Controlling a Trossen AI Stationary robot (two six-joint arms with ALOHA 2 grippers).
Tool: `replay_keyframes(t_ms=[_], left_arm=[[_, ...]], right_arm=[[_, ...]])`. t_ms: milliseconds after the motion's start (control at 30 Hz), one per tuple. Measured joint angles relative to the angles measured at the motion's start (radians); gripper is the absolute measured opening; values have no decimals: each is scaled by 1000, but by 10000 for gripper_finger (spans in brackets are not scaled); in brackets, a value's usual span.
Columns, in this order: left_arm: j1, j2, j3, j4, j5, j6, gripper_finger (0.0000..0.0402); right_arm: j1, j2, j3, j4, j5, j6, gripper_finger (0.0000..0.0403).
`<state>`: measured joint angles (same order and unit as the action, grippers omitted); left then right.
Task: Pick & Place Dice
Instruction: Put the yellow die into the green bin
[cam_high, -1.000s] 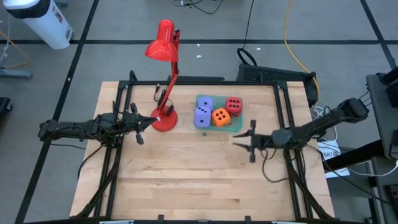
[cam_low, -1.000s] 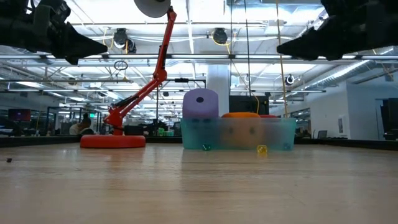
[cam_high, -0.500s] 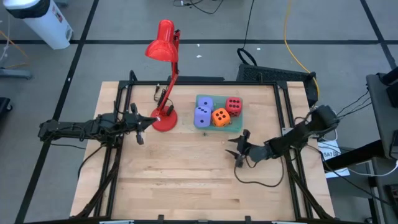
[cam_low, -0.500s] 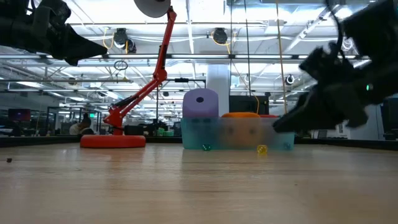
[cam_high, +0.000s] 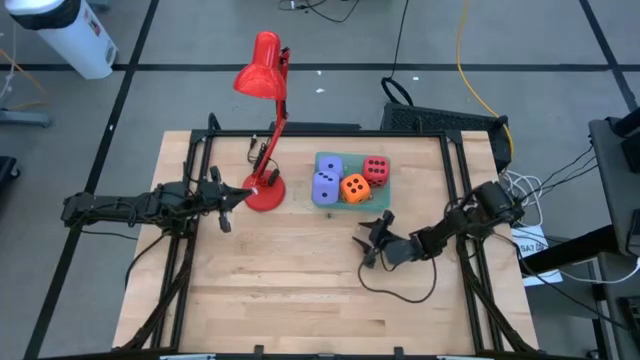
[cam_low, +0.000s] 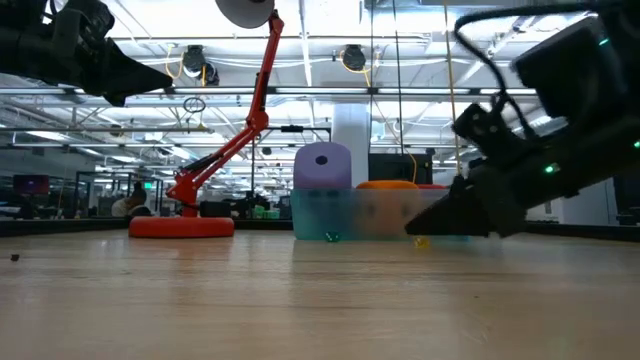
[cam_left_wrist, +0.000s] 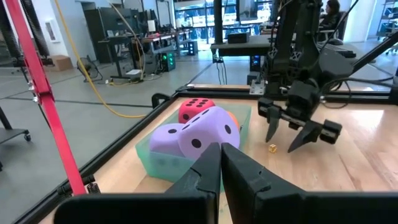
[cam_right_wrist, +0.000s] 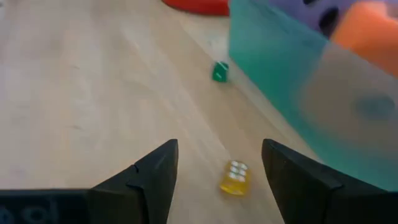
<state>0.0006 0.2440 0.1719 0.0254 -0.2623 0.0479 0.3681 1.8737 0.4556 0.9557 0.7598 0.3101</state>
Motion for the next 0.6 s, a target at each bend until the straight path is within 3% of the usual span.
replay_keyframes(t_ms=[467, 600], left_arm=[[0, 0, 0, 0, 1, -1, 26], [0, 0, 0, 0, 1, -1, 26]], right_arm=[[-42, -1, 22, -115, 1, 85, 209], [-49, -2, 22, -137, -14, 185, 194]])
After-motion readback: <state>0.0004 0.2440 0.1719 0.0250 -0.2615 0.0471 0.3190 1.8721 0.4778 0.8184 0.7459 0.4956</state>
